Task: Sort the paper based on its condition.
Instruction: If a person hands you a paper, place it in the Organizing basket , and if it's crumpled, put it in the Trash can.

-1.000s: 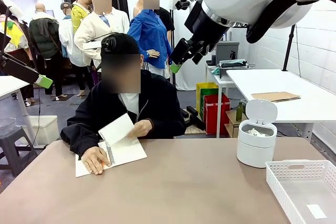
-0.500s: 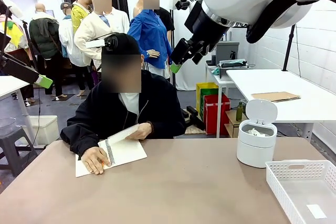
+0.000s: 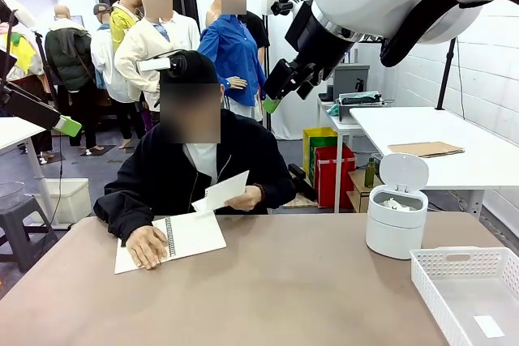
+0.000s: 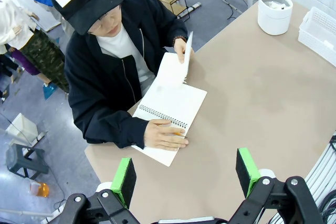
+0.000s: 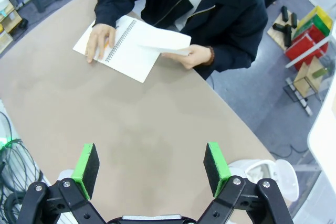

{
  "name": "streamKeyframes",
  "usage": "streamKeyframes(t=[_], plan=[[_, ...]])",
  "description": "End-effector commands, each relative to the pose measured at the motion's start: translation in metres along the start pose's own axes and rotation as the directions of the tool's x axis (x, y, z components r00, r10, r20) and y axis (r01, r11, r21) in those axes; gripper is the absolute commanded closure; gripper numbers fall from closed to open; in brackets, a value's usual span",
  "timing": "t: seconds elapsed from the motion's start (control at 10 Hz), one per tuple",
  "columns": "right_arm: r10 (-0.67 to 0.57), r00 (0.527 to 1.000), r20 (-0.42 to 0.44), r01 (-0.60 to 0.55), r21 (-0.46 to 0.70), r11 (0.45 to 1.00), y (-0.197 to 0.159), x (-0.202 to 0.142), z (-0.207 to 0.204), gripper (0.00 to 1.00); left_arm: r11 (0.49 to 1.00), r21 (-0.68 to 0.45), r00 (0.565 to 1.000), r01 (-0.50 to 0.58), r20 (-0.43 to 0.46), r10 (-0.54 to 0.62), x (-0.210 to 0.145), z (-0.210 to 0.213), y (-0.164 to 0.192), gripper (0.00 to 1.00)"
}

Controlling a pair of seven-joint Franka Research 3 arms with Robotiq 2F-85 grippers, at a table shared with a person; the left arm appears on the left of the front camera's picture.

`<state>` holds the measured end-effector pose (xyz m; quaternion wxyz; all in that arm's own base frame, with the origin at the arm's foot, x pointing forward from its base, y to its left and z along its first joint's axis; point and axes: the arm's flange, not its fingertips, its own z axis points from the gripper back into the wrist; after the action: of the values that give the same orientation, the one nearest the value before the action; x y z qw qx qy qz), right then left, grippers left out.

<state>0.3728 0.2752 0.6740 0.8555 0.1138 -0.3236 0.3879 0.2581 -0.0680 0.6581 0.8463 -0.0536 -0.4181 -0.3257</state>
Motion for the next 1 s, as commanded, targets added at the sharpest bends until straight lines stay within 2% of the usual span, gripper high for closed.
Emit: streamKeyframes(t=[0.0,0.9], plan=[[-0.001,1.0,-0.001,0.001,0.001,1.0,-0.0001,-0.0001,0.0,0.0,1.0,0.001,1.0,-0.002,0.0,0.002,0.0001,0.0003,0.0007,0.0],[-0.001,1.0,-0.001,0.001,0.001,1.0,-0.0001,-0.0001,0.0,0.0,1.0,0.001,1.0,-0.002,0.0,0.002,0.0001,0.0003,0.0007,0.0]])
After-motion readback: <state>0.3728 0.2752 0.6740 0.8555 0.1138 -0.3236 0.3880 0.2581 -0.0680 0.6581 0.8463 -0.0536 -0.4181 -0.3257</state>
